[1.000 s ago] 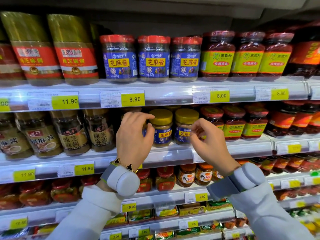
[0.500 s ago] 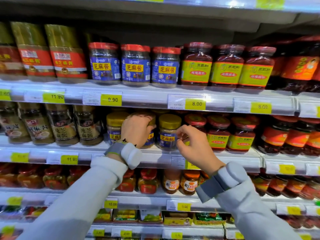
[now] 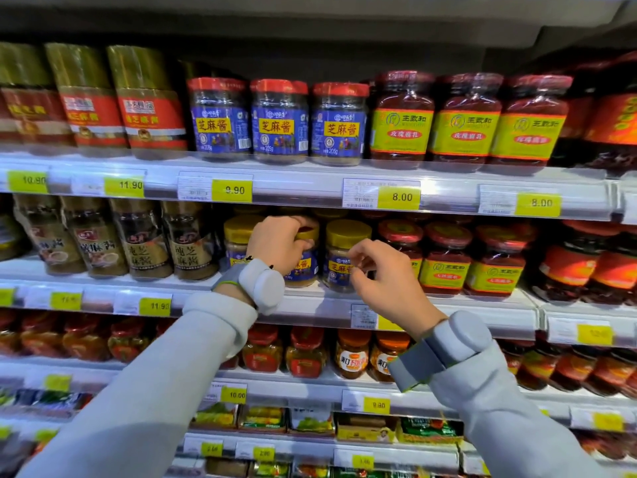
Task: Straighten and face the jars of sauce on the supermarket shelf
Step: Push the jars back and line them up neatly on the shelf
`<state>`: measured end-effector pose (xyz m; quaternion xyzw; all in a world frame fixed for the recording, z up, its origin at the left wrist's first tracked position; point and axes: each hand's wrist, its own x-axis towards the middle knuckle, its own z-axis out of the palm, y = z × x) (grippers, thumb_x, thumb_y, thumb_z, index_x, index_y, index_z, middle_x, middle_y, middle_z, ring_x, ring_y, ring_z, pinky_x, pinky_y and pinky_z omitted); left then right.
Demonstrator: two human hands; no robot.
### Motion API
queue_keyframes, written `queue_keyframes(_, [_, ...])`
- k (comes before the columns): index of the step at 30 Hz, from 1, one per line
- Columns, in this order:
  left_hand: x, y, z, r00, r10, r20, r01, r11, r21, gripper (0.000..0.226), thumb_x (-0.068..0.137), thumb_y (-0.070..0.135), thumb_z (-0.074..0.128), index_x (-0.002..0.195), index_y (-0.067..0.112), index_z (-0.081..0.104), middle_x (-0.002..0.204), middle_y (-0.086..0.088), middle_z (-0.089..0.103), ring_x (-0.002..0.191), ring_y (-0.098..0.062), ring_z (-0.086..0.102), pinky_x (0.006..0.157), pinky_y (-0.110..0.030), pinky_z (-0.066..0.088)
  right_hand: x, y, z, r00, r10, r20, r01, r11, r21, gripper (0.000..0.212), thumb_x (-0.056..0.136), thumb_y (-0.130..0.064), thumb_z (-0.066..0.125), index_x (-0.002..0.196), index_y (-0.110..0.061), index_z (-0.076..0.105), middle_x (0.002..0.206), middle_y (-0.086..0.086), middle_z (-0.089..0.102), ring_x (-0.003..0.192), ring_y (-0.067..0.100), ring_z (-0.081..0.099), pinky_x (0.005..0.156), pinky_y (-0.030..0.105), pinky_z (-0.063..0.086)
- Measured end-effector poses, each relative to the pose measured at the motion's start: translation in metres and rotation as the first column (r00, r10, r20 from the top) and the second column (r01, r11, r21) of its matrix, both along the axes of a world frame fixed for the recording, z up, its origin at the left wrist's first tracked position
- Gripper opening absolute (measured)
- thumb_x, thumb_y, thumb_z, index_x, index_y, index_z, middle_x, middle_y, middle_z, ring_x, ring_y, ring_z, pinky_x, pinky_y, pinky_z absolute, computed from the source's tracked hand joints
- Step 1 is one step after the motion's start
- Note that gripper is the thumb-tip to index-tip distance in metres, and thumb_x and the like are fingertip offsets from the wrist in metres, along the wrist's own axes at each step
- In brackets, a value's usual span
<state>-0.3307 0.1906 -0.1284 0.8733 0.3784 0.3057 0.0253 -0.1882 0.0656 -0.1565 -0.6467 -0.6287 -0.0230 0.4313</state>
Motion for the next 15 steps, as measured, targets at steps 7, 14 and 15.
queue_keyframes(7, [-0.002, -0.002, -0.002, 0.999, -0.029, 0.031, 0.029, 0.999, -0.027, 0.041, 0.083, 0.033, 0.063, 0.123, 0.024, 0.058, 0.124, -0.002, 0.062, 0.114, -0.023, 0.055, 0.094, -0.033, 0.042, 0.001, 0.000, 0.001, 1.000, -0.003, 0.006, 0.003, 1.000, -0.010, 0.018, 0.076, -0.010, 0.056, 0.093, -0.016, 0.060, 0.088, -0.001, 0.059, 0.082, 0.011, 0.055, 0.078, 0.031, 0.050])
queue_keyframes(14, [-0.024, -0.021, 0.005, 0.871, 0.005, 0.492, 0.022, 0.998, -0.050, 0.032, 0.089, 0.037, 0.045, 0.081, 0.021, 0.072, 0.083, 0.003, 0.071, 0.082, -0.014, 0.063, 0.076, -0.027, 0.045, 0.020, -0.015, 0.006, 0.997, -0.060, -0.042, 0.062, 0.997, 0.052, 0.009, 0.078, -0.012, 0.055, 0.084, -0.016, 0.062, 0.080, 0.001, 0.063, 0.075, 0.013, 0.057, 0.072, 0.035, 0.049])
queue_keyframes(15, [-0.027, -0.023, 0.008, 0.850, 0.020, 0.527, 0.057, 0.990, -0.130, 0.037, 0.090, 0.039, 0.043, 0.073, 0.022, 0.071, 0.076, 0.004, 0.070, 0.075, -0.013, 0.063, 0.074, -0.028, 0.046, 0.022, -0.018, 0.009, 0.996, -0.052, -0.070, 0.056, 0.997, 0.058, 0.008, 0.079, -0.013, 0.055, 0.083, -0.015, 0.062, 0.078, 0.000, 0.064, 0.073, 0.012, 0.057, 0.071, 0.034, 0.049])
